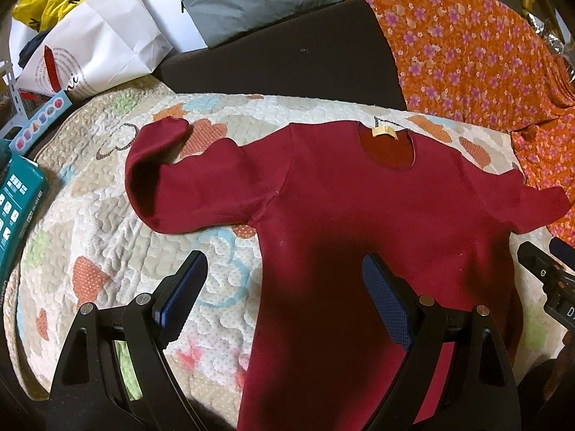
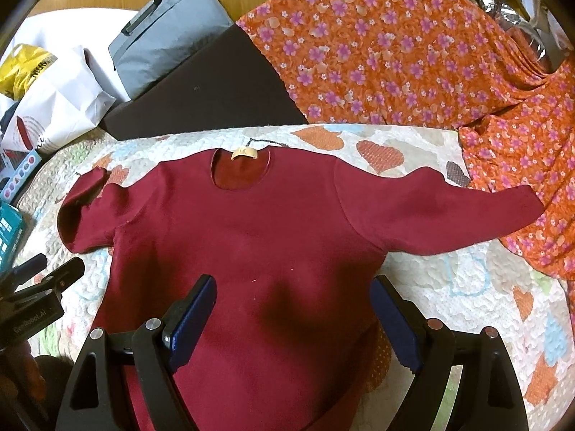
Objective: Fold small clothes
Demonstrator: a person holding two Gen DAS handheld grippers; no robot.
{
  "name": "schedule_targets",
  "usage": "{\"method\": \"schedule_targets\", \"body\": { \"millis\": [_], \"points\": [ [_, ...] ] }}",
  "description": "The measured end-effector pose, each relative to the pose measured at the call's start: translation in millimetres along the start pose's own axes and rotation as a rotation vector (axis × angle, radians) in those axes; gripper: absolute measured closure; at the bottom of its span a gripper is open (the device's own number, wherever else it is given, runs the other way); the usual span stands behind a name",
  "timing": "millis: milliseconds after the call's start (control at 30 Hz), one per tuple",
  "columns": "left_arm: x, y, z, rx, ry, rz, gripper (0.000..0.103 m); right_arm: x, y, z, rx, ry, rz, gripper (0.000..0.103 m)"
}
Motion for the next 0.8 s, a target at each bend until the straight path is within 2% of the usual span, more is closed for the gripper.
{"method": "schedule_targets", "body": {
  "millis": [367, 800],
  "points": [
    [-1, -16, -3, -0.017, -0.005, -0.011, 0.015, -2, -14, -3, -0.013, -0.008, 0.000, 0.017],
    [-26, -40, -13, -0.037, 0.024, -0.057, 0.015, -16, -41, -4, -0.046, 0.014, -0.008, 0.017]
  ]
}}
Point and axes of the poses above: each gripper's, at about its wrist camera, not at the fingertips, and y roughly against the way its jaws point, x to its right, z to its underside, the point moved 3 cm from there along -y, roughly the way its jaws point, and after that the axes turned 3 degrees about x, right-handed, at the moved point
